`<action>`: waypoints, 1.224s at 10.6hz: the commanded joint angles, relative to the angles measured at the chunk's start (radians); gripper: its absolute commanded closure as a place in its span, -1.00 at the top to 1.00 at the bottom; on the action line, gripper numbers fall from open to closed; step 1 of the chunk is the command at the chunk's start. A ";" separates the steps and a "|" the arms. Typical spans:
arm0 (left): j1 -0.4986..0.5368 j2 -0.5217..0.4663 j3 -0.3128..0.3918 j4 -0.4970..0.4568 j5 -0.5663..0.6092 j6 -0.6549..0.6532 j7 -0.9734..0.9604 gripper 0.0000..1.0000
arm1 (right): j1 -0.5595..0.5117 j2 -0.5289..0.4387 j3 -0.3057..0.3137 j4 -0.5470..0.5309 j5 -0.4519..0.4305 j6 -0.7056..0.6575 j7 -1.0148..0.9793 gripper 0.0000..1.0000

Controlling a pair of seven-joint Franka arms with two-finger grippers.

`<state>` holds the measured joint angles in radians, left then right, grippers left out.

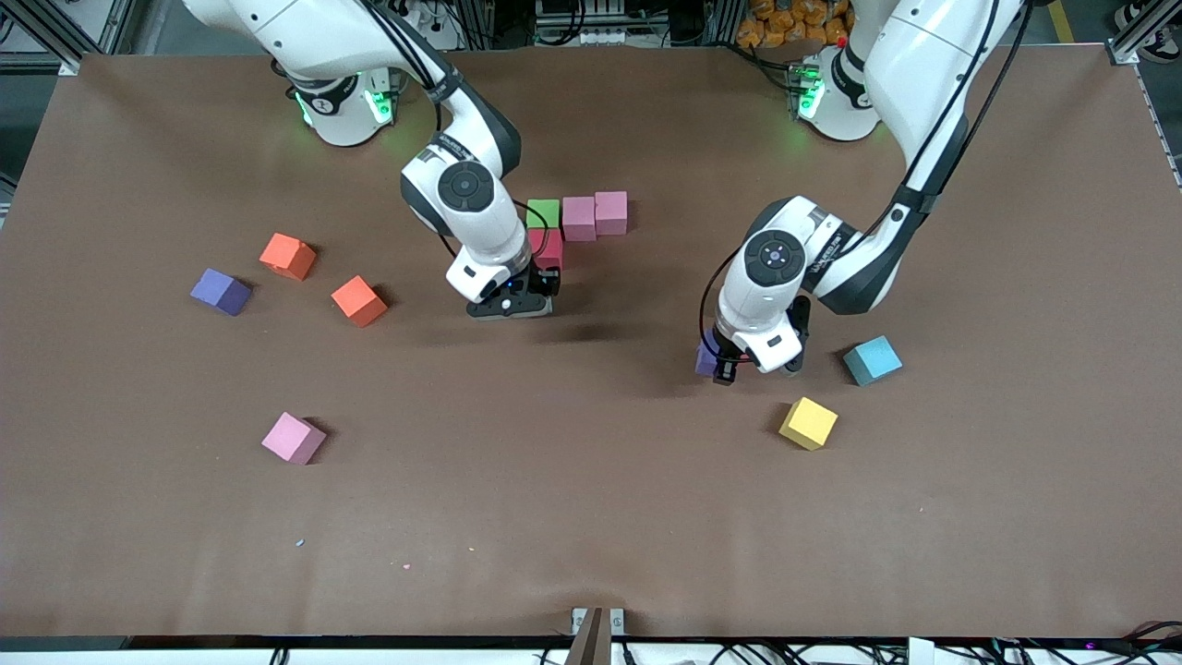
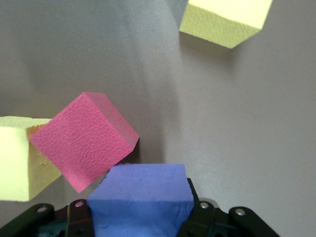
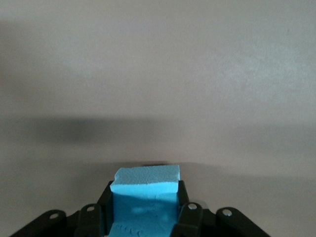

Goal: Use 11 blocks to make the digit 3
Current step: 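Carry the cyan cube toward the red cube while the left gripper lifts the purple cube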

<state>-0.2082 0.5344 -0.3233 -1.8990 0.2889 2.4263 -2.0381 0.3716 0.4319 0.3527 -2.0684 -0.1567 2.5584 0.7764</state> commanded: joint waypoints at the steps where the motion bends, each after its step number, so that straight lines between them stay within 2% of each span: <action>1: 0.010 0.016 -0.006 0.017 0.021 -0.018 -0.027 -1.00 | 0.036 -0.058 -0.008 -0.059 0.014 0.011 0.059 -1.00; 7: 0.004 0.041 -0.008 0.034 0.026 -0.021 -0.019 -1.00 | 0.052 -0.041 -0.008 -0.064 0.002 0.054 0.078 -1.00; 13: 0.000 0.045 -0.008 0.046 0.024 -0.021 -0.022 -1.00 | 0.067 -0.016 -0.009 -0.113 -0.004 0.137 0.078 -1.00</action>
<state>-0.2090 0.5729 -0.3258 -1.8724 0.2890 2.4221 -2.0446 0.4226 0.4249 0.3510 -2.1623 -0.1578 2.6762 0.8387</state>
